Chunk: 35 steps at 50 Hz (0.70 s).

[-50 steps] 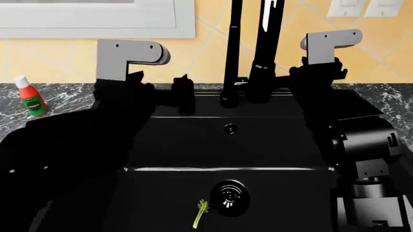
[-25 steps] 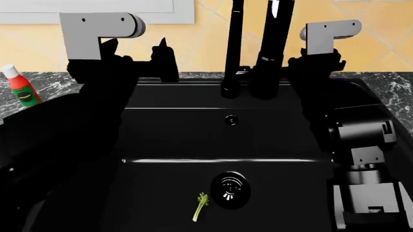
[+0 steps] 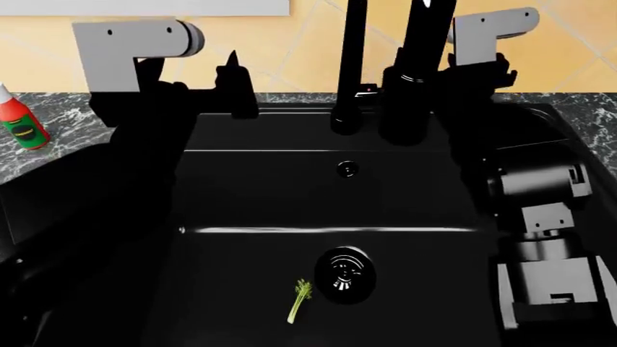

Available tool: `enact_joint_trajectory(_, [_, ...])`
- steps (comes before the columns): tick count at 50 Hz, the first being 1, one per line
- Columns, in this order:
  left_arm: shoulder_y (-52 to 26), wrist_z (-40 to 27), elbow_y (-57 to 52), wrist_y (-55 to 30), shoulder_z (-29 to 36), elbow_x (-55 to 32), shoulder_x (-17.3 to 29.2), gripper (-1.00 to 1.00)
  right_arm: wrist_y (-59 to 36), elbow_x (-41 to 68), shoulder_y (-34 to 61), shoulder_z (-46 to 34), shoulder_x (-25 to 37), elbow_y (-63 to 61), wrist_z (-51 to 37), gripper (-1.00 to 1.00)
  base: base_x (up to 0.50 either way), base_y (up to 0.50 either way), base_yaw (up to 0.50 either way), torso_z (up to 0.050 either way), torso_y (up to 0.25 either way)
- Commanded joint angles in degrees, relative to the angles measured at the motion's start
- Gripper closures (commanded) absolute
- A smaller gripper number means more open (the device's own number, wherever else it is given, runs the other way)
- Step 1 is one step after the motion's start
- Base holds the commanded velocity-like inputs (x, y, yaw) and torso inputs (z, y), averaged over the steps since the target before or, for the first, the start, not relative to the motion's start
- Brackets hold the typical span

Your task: Pick the celery from the counter and place it in the sink. Then turn on the sink faucet.

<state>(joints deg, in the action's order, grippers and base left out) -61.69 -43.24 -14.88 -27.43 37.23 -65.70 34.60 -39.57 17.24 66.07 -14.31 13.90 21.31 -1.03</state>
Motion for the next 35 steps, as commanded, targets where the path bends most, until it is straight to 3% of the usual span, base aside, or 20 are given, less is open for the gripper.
enact_joint_trajectory(1, [0.89, 0.44, 0.02, 0.59, -0.06, 0.02, 0.13, -1.0, 1.19, -2.5, 3.0, -3.48, -0.1, 3.86, 0.9, -1.0, 0.0, 0.0, 0.0, 0.0, 0.0])
enact_joint_trajectory(29, [2.14, 2.04, 1.82, 1.95, -0.19, 0.6, 0.18, -1.0, 22.02, -3.89, 12.02, -3.56, -4.56, 34.16, 6.96, -1.0, 0.0, 0.0, 0.0, 0.0, 0.0])
enact_joint_trajectory(35, [2.43, 2.41, 2.39, 2.32, -0.27, 0.81, 0.21, -1.0, 29.13, -4.47, 15.36, -3.77, -6.14, 45.58, 8.87, -1.0, 0.0, 0.0, 0.0, 0.0, 0.0])
